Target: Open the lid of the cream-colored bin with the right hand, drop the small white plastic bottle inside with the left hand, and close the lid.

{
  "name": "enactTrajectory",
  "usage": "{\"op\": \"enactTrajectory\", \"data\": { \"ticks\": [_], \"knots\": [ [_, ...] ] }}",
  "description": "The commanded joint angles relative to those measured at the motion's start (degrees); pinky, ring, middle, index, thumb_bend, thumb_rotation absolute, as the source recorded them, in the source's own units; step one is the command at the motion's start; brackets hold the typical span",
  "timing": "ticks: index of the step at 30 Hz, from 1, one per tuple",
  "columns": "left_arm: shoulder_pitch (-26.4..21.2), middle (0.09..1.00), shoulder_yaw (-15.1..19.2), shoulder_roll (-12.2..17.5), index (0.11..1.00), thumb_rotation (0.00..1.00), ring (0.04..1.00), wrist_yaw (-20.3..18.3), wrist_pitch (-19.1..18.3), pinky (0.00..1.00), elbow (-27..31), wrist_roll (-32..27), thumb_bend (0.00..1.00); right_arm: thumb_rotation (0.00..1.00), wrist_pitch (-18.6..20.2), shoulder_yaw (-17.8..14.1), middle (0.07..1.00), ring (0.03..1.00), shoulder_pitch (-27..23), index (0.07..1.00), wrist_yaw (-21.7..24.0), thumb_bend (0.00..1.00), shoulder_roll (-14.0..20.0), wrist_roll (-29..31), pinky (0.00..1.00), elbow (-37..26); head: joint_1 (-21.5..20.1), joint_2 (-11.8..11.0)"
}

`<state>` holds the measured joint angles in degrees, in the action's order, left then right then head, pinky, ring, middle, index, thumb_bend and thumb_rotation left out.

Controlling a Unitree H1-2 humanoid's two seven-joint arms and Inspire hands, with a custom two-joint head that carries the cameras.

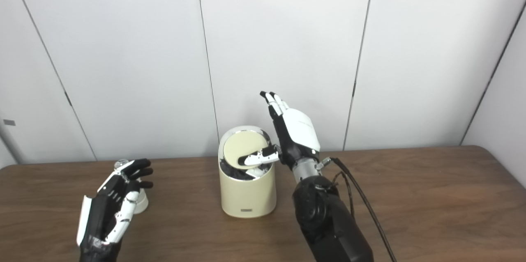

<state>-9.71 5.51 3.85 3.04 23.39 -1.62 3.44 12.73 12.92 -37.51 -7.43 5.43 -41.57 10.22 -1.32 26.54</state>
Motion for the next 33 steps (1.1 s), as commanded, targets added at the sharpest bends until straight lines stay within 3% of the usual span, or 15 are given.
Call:
{"op": "enactTrajectory", "data": {
  "ticks": [1, 8, 17, 18, 20, 23, 25, 28, 33],
  "knots": [
    [-1.20, 0.777, -0.17, 0.18, 0.748, 0.56, 0.749, 0.17, 1.20, 0.64, 2.20, -0.28, 0.27, 0.14, -0.42, 0.02, 0.978, 0.955, -2.51, 0.944, -1.01, 0.98, 0.94, -0.93, 0.86, -1.01, -0.04, 0.01],
    [-1.25, 0.773, -0.17, 0.00, 0.744, 0.56, 0.743, 0.44, 1.17, 0.63, 2.10, 0.16, 0.27, 0.03, -0.83, 0.06, 0.975, 0.950, -2.41, 0.938, -0.94, 0.95, 1.22, -0.58, 0.85, -1.09, 0.11, 0.06],
    [-1.45, 0.774, -0.22, -0.04, 0.748, 0.56, 0.744, 0.50, 0.96, 0.63, 2.03, 0.10, 0.27, 0.05, -2.13, 0.06, 0.964, 0.947, -1.83, 0.940, -0.27, 0.93, 1.70, 0.67, 0.85, -0.45, 0.13, -0.08],
    [-1.44, 0.774, -0.23, -0.06, 0.749, 0.56, 0.744, 0.45, 0.83, 0.63, 2.07, -0.04, 0.27, 0.11, -2.22, -0.19, 0.964, 0.948, -1.79, 0.940, -0.24, 0.92, 1.59, 1.20, 0.85, -0.43, 0.11, -0.10],
    [-1.46, 0.776, -0.25, -0.06, 0.750, 0.56, 0.748, 0.39, 0.88, 0.63, 1.99, -0.20, 0.28, 0.33, -2.23, -0.69, 0.966, 0.953, -1.65, 0.944, -0.12, 0.86, 1.37, 2.35, 0.86, -0.60, 0.13, -0.22],
    [-1.46, 0.776, -0.24, 0.00, 0.750, 0.56, 0.747, 0.42, 1.16, 0.63, 1.78, -0.05, 0.28, 0.72, -2.23, -1.19, 0.964, 0.953, -1.40, 0.944, 0.48, 0.76, 1.29, 3.88, 0.84, -1.33, 0.13, -0.22],
    [-1.43, 0.777, -0.21, 0.00, 0.750, 0.56, 0.747, 0.55, 1.09, 0.63, 1.87, 0.28, 0.28, 0.87, -2.22, -1.29, 0.965, 0.950, -1.16, 0.945, 1.18, 0.75, 1.40, 4.57, 0.83, -2.11, 0.10, -0.23],
    [-1.34, 0.774, -0.23, 0.03, 0.749, 0.57, 0.743, 0.61, 0.77, 0.63, 2.18, 0.62, 0.27, 0.98, -2.96, -1.62, 0.965, 0.943, -0.75, 0.947, 1.84, 0.79, 1.59, 6.22, 0.82, -2.71, 0.13, -0.20],
    [-1.32, 0.778, -0.43, 0.33, 0.750, 0.56, 0.747, 0.22, 0.95, 0.63, 2.07, 0.40, 0.27, 1.00, -3.89, -1.77, 0.959, 0.935, 0.01, 0.945, 2.14, 0.86, 1.82, 7.92, 0.82, -3.21, 0.10, -0.07]
  ]
}}
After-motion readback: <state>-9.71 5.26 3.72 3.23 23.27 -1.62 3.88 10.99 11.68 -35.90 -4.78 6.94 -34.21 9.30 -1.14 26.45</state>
